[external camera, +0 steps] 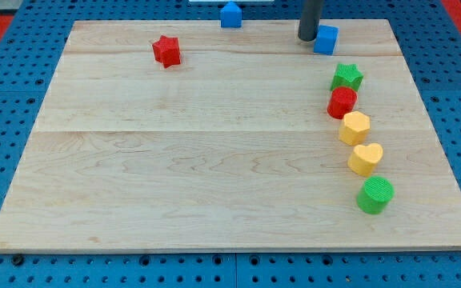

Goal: Place the red star in between the blue cube and green star

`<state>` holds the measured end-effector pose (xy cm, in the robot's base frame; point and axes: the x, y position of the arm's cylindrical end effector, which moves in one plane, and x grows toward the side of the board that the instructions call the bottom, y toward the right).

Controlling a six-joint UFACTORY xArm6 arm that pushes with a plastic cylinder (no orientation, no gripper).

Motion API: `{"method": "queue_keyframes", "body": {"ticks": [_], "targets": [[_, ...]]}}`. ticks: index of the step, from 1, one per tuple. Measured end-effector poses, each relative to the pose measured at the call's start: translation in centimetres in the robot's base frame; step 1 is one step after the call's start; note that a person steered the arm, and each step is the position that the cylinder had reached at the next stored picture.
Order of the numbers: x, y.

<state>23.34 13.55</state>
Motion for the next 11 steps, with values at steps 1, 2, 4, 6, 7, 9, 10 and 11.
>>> {"method": "queue_keyframes", "body": {"ticks": [1, 2, 4, 6, 7, 9, 10, 11], "targets": [[1.2, 0.0], [2.4, 0.0], [10.7, -18.1], [4.9, -31.8], [2.6, -27.4], [4.6, -21.9], [6.5, -24.1], [6.9, -18.6]]}}
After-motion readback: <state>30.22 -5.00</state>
